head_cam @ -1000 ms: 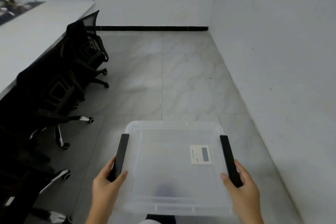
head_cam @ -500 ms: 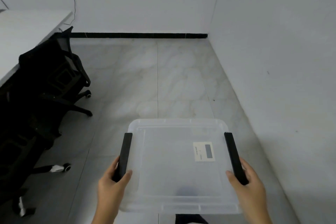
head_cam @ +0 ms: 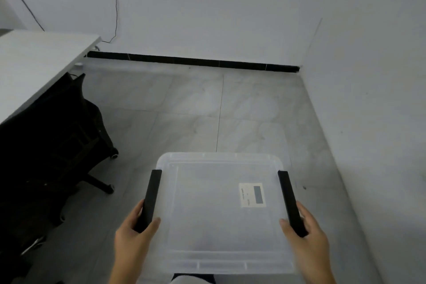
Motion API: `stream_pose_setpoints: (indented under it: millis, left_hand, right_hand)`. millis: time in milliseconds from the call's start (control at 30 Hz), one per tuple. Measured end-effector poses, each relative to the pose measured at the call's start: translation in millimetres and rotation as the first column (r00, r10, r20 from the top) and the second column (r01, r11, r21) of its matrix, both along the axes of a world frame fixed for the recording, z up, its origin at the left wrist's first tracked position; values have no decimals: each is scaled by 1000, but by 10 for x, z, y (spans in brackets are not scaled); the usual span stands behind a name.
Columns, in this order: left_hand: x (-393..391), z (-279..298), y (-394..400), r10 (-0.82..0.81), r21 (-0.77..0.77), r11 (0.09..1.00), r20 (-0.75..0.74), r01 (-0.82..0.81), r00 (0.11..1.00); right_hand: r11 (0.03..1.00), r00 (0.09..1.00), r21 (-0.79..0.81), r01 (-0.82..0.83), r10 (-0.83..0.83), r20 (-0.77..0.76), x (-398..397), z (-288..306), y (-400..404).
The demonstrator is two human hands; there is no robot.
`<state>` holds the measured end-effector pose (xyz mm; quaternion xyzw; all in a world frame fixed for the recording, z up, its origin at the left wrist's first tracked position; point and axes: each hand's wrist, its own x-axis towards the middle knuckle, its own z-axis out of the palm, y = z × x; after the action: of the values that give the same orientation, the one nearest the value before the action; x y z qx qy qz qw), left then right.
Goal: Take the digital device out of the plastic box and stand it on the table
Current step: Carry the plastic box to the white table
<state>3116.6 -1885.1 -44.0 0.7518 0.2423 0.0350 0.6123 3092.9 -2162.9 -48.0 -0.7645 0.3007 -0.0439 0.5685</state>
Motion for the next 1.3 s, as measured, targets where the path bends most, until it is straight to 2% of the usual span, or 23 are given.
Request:
stream_pose_setpoints:
  millis: [233,433,600,767,933,1067,1300]
  left_hand:
    - [2198,134,-54,-65,-15,998,12,65,998]
    - [3733,158,-92,-66,-43,997,-25,65,998]
    - [4916,-5,-88,47,-67,996,-43,-50,998]
    - [6014,-65,18,244,-52,968,-31,-246,969]
    - [6705,11,283,495,-34,868,-15,-496,869]
    - [7107,-19,654,674,-16,738,-29,-674,738]
    - [7626,79,1523,833,8,553,1,-833,553]
  right_hand:
    - [998,998,-38,59,-57,38,2014,-22,14]
    - [998,999,-56,41,-39,37,3543,151,-33]
    - [997,1000,-73,-19,21,19,5024,5,-45]
    - [977,979,-88,-194,198,42,6629,2,72]
    - [882,885,-107,-460,465,32,8028,165,540]
    - [764,765,-82,-640,643,16,8909,155,1194]
    - [571,574,-100,-815,819,2,9963,185,2517]
